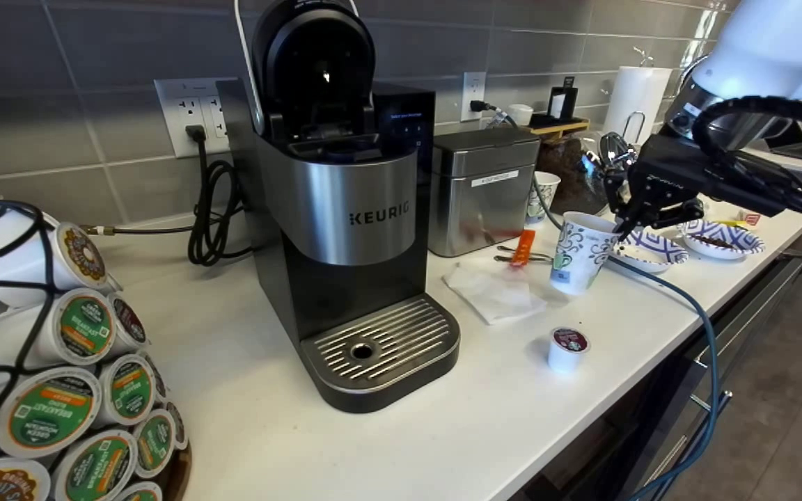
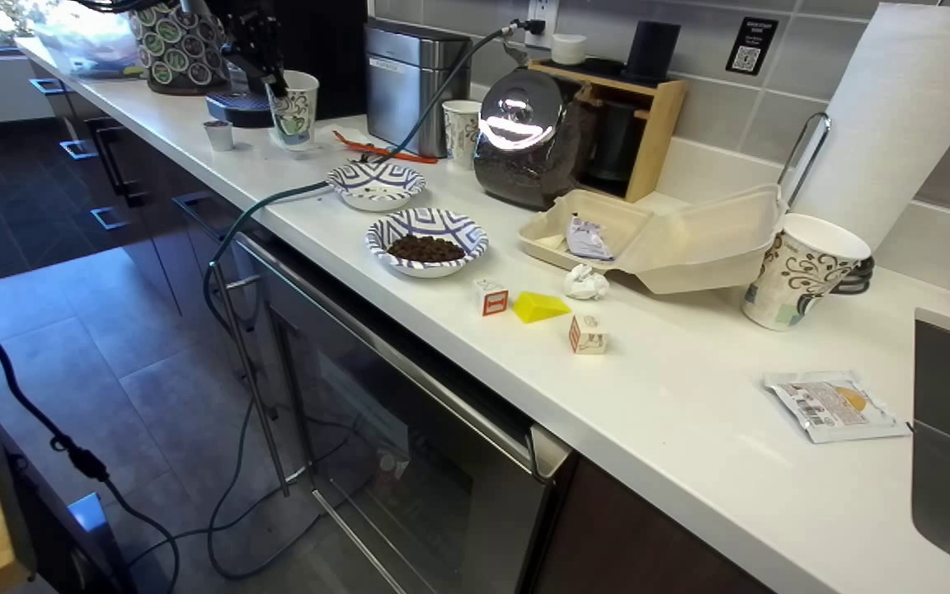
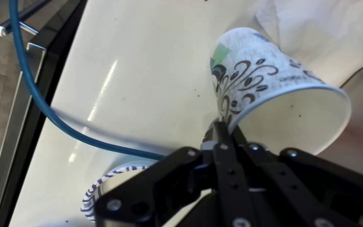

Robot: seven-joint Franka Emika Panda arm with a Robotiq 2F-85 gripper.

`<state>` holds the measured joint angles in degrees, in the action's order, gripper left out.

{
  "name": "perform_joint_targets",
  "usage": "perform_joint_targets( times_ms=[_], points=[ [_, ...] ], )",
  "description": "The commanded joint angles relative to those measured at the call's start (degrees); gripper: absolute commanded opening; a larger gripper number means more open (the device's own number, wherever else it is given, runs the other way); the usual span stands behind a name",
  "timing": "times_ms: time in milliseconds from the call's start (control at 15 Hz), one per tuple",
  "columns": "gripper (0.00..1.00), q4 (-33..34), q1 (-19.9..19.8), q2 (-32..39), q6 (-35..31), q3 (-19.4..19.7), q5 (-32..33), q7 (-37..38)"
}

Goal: Remove the coffee cup from the coffeemaker then place one coffee pod in the coffee maker chamber.

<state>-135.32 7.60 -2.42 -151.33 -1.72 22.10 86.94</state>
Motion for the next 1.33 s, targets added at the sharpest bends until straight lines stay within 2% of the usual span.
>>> perform_joint_targets(
  times_ms=[0,67,333,400,467,533,600,667,733,933,1000,1133,1267],
  points=[
    [0.29,-4.11,-2.11,-4.59,-3.28,-3.38,11.94,9.74],
    [0.36,-3.93,-0.68,-4.96,-2.67,-2.69,14.09,11.04],
    [0.66,-3.46,-0.53,-6.37,-2.82,-4.37,17.69,12.86],
    [0.74,-3.97,0.1,-6.89,-4.93,-4.08,14.54,10.51],
    [0.81,-5.03,-0.15,-7.48,-8.09,-4.88,8.27,3.46],
    [0.88,-5.84,0.45,-8.29,-11.3,-4.96,5.54,-0.37],
    [0.96,-6.35,2.17,-8.77,-10.7,-5.6,0.64,-6.28],
    [0.99,-6.72,5.9,-9.08,-10.03,-3.95,-2.97,-10.72],
    [1.0,-6.58,4.76,-8.83,-9.58,-7.53,-7.13,-14.88],
    [1.0,-4.71,8.43,-6.07,-6.12,-10.59,-17.07,-25.32],
    [1.0,-3.85,8.6,-5.38,-3.22,-11.92,-18.12,-27.37],
    [1.0,-1.55,4.01,-3.19,1.81,-16.26,-4.86,-19.43],
    [1.0,0.63,3.08,-0.74,5.62,-16.83,2.64,-18.99]
  ],
)
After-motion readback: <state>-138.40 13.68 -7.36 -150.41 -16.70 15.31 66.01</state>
